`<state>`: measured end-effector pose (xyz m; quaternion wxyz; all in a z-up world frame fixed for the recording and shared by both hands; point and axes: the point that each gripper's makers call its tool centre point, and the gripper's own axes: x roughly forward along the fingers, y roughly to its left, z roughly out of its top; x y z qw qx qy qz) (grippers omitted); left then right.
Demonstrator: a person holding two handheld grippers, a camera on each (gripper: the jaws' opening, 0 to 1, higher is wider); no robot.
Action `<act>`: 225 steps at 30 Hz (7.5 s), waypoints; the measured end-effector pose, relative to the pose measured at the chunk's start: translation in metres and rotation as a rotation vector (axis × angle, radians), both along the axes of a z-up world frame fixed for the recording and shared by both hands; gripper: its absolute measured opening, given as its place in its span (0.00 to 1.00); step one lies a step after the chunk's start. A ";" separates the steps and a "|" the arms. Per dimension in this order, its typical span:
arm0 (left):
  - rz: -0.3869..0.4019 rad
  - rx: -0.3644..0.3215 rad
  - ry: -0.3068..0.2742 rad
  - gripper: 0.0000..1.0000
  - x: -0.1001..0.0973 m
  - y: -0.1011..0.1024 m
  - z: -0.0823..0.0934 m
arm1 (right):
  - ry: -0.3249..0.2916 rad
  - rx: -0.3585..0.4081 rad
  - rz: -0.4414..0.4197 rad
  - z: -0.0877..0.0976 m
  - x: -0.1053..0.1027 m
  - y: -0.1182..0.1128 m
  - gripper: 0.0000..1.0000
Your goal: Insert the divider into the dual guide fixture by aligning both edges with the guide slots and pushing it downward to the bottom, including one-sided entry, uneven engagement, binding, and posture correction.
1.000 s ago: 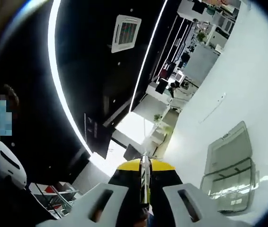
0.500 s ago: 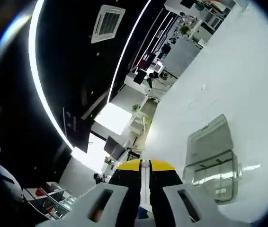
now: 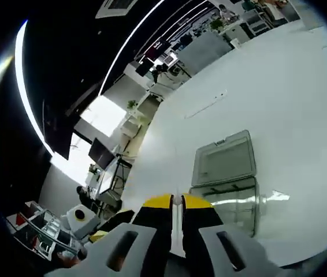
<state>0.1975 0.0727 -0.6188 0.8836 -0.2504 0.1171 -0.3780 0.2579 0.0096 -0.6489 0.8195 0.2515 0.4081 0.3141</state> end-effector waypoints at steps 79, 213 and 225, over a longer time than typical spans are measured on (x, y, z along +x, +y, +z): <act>0.059 0.213 -0.013 0.92 0.027 0.022 -0.041 | 0.236 -0.385 0.123 -0.107 0.002 -0.013 0.00; 0.055 0.174 0.050 0.84 0.023 0.025 -0.044 | 0.051 -0.487 0.319 -0.143 -0.005 0.002 0.11; 0.050 0.208 0.043 0.84 0.015 0.018 -0.038 | 0.014 -0.455 0.335 -0.136 -0.010 0.007 0.18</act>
